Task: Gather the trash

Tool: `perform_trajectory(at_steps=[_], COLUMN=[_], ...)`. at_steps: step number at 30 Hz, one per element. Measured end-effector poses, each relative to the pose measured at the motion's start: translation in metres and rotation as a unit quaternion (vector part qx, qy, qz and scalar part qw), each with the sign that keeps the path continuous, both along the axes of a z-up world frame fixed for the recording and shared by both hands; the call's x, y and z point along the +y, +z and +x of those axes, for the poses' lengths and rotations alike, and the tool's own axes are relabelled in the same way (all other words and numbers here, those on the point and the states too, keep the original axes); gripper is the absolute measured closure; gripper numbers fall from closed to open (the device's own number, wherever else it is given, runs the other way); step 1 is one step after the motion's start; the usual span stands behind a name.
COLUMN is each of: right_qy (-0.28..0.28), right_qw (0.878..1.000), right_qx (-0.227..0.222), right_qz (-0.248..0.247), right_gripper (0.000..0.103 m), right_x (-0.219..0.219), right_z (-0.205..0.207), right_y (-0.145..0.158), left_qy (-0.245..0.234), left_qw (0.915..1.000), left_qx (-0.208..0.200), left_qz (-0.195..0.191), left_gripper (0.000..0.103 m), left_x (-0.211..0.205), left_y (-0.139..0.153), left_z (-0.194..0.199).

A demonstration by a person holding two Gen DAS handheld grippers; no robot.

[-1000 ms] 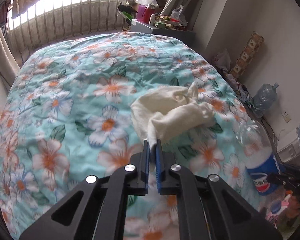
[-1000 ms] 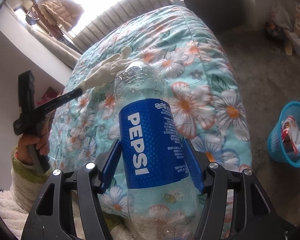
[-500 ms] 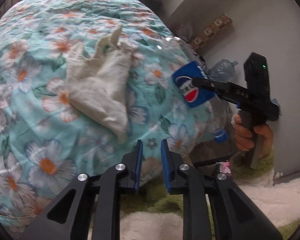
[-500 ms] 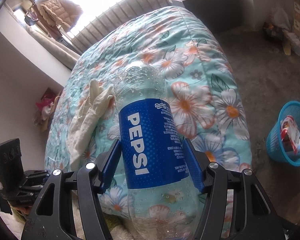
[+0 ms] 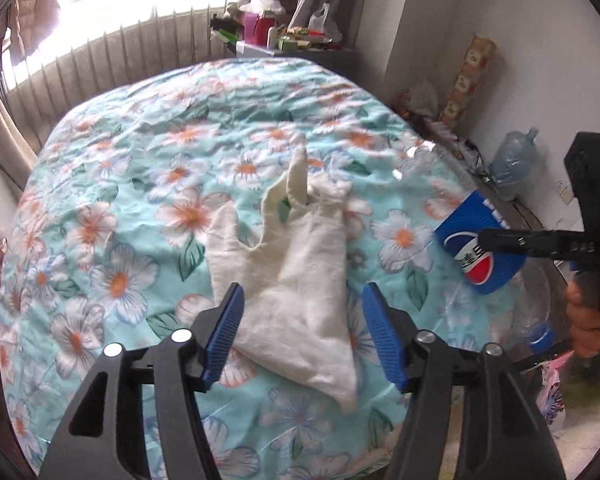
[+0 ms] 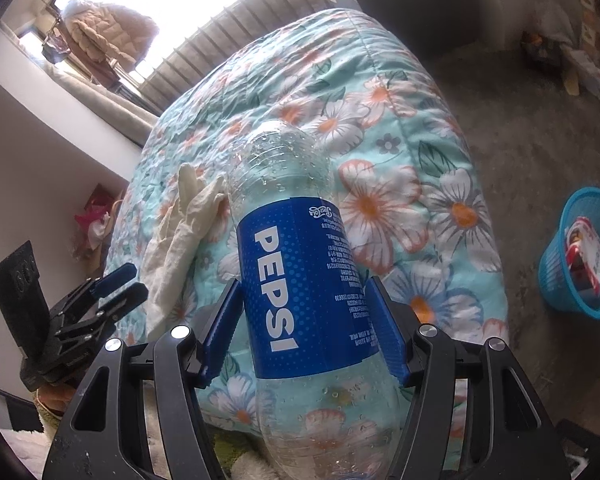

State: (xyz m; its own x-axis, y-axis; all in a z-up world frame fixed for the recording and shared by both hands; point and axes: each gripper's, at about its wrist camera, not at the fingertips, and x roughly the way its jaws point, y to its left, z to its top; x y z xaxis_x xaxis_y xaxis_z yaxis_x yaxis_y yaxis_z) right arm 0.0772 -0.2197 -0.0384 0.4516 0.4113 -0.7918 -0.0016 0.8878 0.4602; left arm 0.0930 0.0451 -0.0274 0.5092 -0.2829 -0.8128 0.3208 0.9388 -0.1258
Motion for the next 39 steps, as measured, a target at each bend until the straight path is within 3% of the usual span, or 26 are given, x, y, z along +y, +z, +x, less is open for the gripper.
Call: perform_trajectory(at_steps=[4,8,13,18,20,26,31,37,39], right_qy=[0.0,0.0,-0.001,-0.003,-0.004,-0.011,-0.013,-0.01,-0.008], right_qw=[1.0,1.0,1.0,1.0,1.0,1.0,1.0,1.0,1.0], right_qx=[-0.001,-0.002,-0.002,0.0,0.002,0.0,-0.001,0.0,0.002], right_qz=[0.003,0.009,0.016,0.018,0.016,0.004,0.014,0.017,0.019], right_gripper=[0.043,0.043,0.043,0.043,0.043,0.043,0.043,0.043,0.043], right_x=[0.0,-0.002,-0.005,-0.004,-0.003,0.003,0.002,0.002,0.004], right_z=[0.0,0.0,0.0,0.0,0.001,0.001,0.002,0.002,0.003], right_y=[0.0,-0.002,-0.003,-0.003,-0.003,-0.002,-0.003,-0.004,-0.005], left_qy=[0.039,0.063,0.069,0.054,0.05,0.055,0.052,0.006,-0.009], left_qw=[0.9975,0.9925,0.994,0.9981,0.9986,0.9983,0.9985,0.9991,0.9995], left_qx=[0.046,0.064,0.055,0.027,0.018,0.01,0.009,-0.004,-0.004], left_qz=[-0.037,-0.083,-0.064,-0.016,-0.003,0.012,0.01,-0.042,-0.029], left_gripper=[0.034,0.033,0.033,0.033,0.036,0.061,0.093,0.096,0.096], left_x=[0.022,0.034,0.024,0.011,0.01,0.016,0.018,-0.003,-0.014], left_y=[-0.02,-0.027,-0.032,-0.037,-0.038,-0.038,-0.033,-0.013,-0.017], left_z=[0.008,0.019,0.028,0.03,0.03,0.034,0.036,0.021,0.02])
